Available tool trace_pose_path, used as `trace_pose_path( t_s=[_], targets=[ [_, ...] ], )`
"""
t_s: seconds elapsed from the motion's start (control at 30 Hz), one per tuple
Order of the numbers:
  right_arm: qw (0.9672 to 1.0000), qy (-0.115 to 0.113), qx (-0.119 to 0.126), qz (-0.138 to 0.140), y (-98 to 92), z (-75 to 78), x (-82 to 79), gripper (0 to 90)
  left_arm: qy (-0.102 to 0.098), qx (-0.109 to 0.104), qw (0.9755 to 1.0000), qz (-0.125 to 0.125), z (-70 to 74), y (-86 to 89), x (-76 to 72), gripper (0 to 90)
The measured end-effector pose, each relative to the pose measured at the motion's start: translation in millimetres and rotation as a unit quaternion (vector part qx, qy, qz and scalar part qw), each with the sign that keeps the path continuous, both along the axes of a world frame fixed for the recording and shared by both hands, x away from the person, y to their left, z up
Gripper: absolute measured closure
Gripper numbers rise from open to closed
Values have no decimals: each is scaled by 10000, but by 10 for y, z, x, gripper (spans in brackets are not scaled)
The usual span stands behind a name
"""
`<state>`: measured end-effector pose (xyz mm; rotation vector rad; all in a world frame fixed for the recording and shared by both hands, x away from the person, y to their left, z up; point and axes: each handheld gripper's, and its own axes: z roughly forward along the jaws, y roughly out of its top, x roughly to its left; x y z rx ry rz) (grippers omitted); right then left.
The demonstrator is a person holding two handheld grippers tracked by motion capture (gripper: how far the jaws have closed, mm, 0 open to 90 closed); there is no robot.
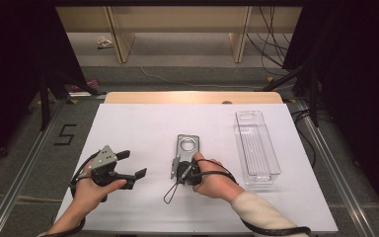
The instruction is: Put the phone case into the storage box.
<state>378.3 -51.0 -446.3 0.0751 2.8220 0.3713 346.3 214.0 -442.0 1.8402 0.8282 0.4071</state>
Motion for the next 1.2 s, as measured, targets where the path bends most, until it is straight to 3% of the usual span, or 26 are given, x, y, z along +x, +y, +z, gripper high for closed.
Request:
trace_pose_path(
  t_s=[0.7,0.9,1.2],
  targets=[
    [9975,-160,689,3,-166,70,-55,890,-8,4,10000,7,2,2,0,91],
    [9943,-213,1042,-48,-226,84,-77,891,-7,-4,10000,21,3,4,-2,90],
    [9891,-101,1459,-140,-332,98,-84,891,-11,-11,10000,10,5,5,-2,90]
  ],
)
